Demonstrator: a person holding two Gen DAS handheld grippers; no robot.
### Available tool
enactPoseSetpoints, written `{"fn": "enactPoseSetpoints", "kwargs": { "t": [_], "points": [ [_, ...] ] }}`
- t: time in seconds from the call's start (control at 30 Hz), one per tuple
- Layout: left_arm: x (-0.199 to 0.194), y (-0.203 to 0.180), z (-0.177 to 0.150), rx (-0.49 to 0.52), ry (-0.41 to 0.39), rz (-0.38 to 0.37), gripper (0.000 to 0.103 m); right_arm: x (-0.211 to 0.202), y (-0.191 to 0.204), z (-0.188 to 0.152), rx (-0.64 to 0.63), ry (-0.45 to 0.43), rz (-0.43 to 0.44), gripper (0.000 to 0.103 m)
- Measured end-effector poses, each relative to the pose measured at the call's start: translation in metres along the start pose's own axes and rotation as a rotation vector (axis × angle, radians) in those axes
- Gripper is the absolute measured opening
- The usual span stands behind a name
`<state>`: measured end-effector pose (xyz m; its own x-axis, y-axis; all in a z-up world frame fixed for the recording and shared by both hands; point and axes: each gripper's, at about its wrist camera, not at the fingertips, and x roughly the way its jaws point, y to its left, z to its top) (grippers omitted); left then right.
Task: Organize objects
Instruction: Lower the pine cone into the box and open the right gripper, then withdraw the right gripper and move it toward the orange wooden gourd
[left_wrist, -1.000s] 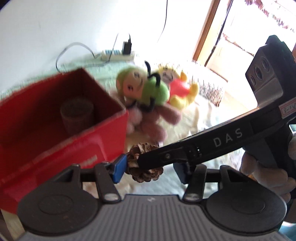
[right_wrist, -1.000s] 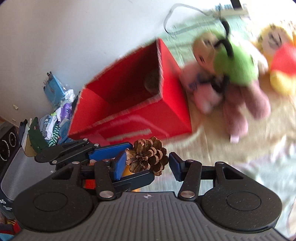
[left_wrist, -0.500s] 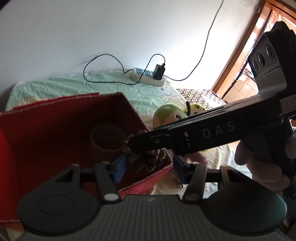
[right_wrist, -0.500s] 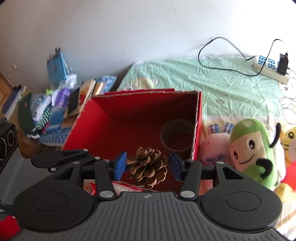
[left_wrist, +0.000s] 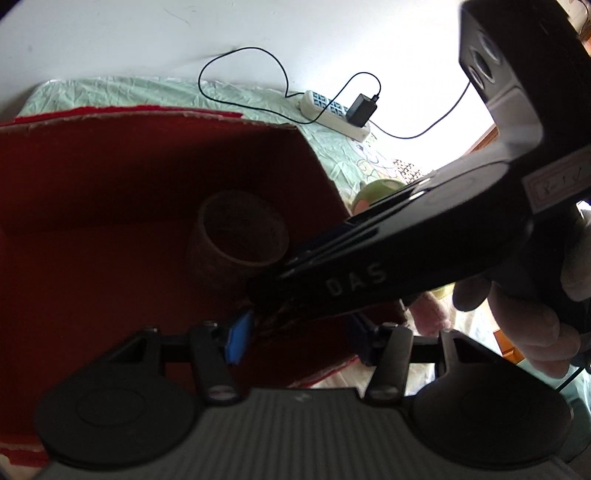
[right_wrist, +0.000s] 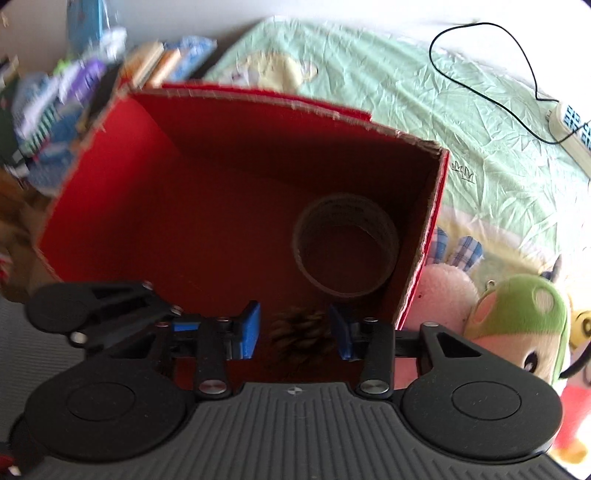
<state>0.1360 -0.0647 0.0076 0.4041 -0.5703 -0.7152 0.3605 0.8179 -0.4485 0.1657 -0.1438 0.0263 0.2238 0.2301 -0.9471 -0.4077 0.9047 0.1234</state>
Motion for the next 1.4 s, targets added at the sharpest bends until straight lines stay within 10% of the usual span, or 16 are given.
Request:
{"fn": "enactPoseSetpoints", "kwargs": {
  "t": [0.37, 1.4],
  "points": [
    [-0.006, 0.005, -0.004, 0.003, -0.012, 0.052, 0.058, 0.004, 0.01, -0.006, -0.062, 0.0, 0.0, 0.042],
    [-0.11, 0.007, -0.049, 0.016, -0.102, 0.566, 0.075, -0.041, 0.028, -0.054, 0.2, -0.348, 0.11, 0.049]
  ]
}}
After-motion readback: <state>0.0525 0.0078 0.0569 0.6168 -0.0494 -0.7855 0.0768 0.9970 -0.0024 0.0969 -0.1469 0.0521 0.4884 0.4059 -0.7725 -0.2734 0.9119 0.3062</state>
